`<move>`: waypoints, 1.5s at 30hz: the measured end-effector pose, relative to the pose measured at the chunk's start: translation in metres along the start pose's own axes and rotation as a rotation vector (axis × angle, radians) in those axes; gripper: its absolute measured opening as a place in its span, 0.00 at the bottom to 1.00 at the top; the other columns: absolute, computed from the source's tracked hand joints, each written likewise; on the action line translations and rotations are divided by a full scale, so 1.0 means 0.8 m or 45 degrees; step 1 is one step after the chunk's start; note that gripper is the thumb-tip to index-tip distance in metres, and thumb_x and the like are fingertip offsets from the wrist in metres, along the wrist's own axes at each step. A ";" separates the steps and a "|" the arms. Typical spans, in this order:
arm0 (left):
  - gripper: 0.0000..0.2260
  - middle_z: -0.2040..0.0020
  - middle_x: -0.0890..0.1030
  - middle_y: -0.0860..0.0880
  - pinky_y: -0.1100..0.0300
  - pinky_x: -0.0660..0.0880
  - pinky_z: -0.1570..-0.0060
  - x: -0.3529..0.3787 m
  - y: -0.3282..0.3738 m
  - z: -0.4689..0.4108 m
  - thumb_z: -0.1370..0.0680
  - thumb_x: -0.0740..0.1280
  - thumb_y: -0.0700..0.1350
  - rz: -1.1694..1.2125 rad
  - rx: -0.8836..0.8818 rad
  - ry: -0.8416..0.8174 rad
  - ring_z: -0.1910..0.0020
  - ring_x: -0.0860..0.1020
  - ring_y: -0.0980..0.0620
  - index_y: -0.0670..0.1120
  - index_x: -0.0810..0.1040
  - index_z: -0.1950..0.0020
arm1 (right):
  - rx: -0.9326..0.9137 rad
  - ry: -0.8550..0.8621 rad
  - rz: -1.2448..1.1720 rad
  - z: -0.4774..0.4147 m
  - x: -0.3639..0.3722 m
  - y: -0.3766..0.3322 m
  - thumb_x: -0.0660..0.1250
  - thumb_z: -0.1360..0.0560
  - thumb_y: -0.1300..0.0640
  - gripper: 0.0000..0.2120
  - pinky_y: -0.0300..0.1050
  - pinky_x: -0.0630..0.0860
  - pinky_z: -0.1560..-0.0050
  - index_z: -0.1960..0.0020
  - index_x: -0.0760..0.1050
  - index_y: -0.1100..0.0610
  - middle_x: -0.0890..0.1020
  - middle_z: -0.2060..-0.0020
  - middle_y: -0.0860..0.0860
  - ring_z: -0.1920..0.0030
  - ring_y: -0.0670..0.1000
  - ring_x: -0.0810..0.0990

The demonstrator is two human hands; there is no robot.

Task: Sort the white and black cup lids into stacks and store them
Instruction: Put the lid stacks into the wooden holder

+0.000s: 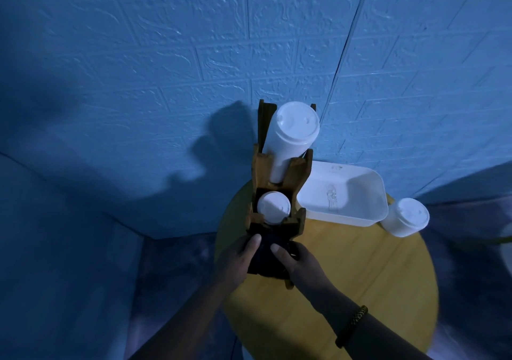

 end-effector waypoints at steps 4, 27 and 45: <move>0.20 0.43 0.75 0.59 0.70 0.67 0.55 0.002 0.004 0.007 0.17 0.52 0.64 -0.018 0.024 0.039 0.47 0.73 0.60 0.58 0.74 0.32 | -0.030 -0.034 -0.037 0.009 0.003 -0.004 0.70 0.25 0.42 0.19 0.32 0.77 0.62 0.39 0.71 0.49 0.81 0.47 0.45 0.50 0.44 0.82; 0.26 0.23 0.67 0.57 0.60 0.63 0.29 0.074 0.125 0.108 0.18 0.60 0.61 -0.756 0.874 0.447 0.25 0.64 0.59 0.50 0.70 0.23 | -0.543 0.257 0.844 0.043 -0.102 -0.001 0.61 0.27 0.30 0.42 0.51 0.68 0.28 0.21 0.58 0.50 0.62 0.23 0.47 0.25 0.49 0.63; 0.34 0.18 0.59 0.51 0.58 0.60 0.25 0.363 0.222 -0.092 0.19 0.67 0.51 -0.802 0.655 -0.143 0.21 0.59 0.52 0.50 0.53 0.17 | -0.120 0.713 0.763 -0.007 -0.436 0.103 0.76 0.29 0.47 0.42 0.49 0.65 0.30 0.23 0.60 0.58 0.67 0.26 0.55 0.27 0.54 0.66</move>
Point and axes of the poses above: each hand's wrist, its own z-axis away from the middle knuckle, its own x-axis out of the palm, y = z × x, the point moved 8 cm from there along -z, towards the middle knuckle
